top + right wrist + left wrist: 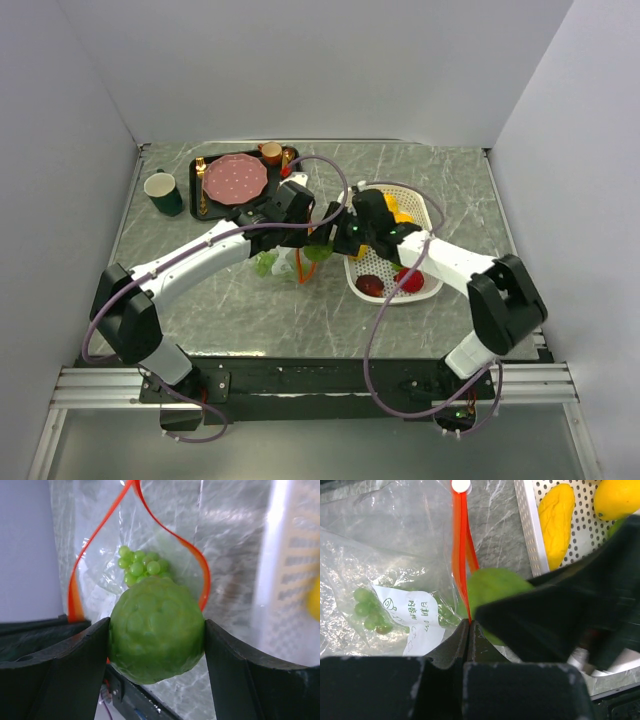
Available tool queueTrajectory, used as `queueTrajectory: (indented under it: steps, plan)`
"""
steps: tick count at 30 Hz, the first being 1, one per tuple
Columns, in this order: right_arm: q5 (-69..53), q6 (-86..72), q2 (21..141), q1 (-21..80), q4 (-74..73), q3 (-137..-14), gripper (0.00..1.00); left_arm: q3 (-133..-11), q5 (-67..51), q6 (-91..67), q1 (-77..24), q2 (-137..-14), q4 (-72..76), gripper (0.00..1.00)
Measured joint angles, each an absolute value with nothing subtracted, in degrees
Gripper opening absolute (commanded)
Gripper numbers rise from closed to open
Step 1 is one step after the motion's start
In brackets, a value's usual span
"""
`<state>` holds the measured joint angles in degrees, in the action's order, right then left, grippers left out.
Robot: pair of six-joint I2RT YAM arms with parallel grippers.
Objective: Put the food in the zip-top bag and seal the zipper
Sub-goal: Place the fake fruit in the zipper food storage bag.
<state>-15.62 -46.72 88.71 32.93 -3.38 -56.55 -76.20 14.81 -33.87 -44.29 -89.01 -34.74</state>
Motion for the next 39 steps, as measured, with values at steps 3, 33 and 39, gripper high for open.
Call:
queueTrajectory:
  steps: [3,33,39]
  plan:
    - [-15.9,-47.4,93.0,34.8,-2.5,-59.3,0.46,-76.2,14.8,-33.9,-44.3,-88.6,-34.9,0.01]
    - [-7.9,-43.6,88.6,34.4,-6.6,-62.5,0.92,-78.0,16.9,-33.8,-43.6,-84.5,-35.8,0.01]
    - [1.1,-39.9,80.3,28.0,-12.2,-61.4,0.91,-78.0,16.4,-33.8,-43.6,-83.3,-34.8,0.01]
